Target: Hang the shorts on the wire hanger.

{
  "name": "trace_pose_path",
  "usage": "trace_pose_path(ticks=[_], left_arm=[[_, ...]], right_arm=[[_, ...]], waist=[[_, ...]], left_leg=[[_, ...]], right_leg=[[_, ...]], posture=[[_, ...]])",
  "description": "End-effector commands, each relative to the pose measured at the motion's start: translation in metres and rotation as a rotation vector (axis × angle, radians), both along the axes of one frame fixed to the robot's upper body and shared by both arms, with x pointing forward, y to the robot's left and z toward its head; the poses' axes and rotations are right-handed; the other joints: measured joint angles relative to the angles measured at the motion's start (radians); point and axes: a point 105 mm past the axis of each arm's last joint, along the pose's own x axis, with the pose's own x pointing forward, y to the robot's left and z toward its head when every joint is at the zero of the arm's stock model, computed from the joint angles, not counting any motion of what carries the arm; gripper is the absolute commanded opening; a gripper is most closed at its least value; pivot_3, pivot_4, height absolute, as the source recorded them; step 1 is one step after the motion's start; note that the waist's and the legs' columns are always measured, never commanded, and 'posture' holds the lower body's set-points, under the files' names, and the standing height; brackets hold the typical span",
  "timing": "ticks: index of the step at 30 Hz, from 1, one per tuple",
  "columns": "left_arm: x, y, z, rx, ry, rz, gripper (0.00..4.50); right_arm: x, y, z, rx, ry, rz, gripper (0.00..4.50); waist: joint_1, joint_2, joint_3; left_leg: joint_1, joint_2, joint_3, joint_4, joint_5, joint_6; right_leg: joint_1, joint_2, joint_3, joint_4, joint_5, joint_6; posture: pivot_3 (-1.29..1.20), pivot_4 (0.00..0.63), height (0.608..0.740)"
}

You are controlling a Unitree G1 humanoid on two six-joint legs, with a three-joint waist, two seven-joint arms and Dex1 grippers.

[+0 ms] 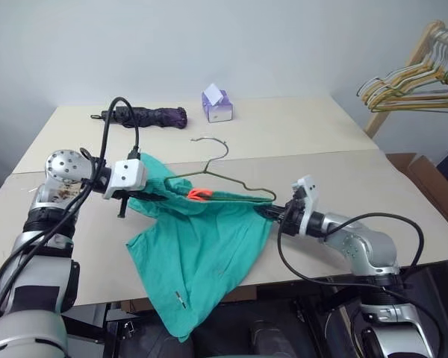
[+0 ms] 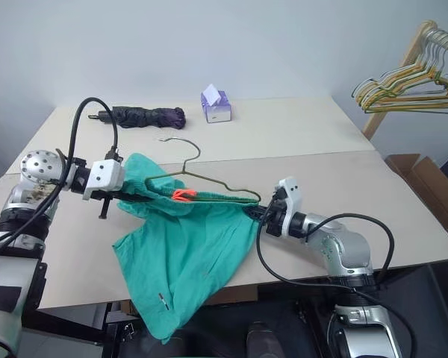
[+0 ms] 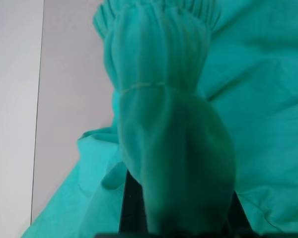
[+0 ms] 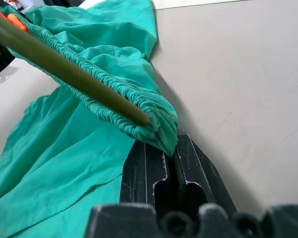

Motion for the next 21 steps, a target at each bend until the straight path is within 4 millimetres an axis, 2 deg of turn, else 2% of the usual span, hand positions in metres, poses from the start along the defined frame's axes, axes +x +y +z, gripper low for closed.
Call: trace_pose_path(ticks=[1,6,14,21], left_arm=[[0.003,0.026,0.014,0.053,-0.044,0.078,0.0],[0.003,0.035,0.015,0.086,-0.053,0.099,0.0],[0.0,0.064,0.004,0.202,-0.041,0.187,0.0],[-0.001,0.074,0.001,0.22,-0.017,0.225,0.0]], right_arm=[[0.01,-0.027,0.016,-0.021,-0.049,-0.077,0.01],[0.012,-0.033,0.017,-0.023,-0.051,-0.086,0.01],[0.008,-0.037,0.014,-0.037,-0.05,-0.077,0.01],[0.006,-0.041,0.014,-0.055,-0.062,-0.072,0.01]], waist=[[0.0,0.0,0.0],[0.001,0.0,0.0],[0.001,0.0,0.0],[0.002,0.0,0.0]], left_leg=[[0.0,0.0,0.0,0.0,0.0,0.0],[0.0,0.0,0.0,0.0,0.0,0.0],[0.0,0.0,0.0,0.0,0.0,0.0],[0.0,0.0,0.0,0.0,0.0,0.0]], right_leg=[[0.0,0.0,0.0,0.0,0.0,0.0],[0.0,0.0,0.0,0.0,0.0,0.0],[0.0,0.0,0.0,0.0,0.0,0.0],[0.0,0.0,0.0,0.0,0.0,0.0]], posture=[[-0.03,0.016,0.74],[-0.03,0.013,0.74],[-0.02,0.017,0.74],[-0.02,0.017,0.74]])
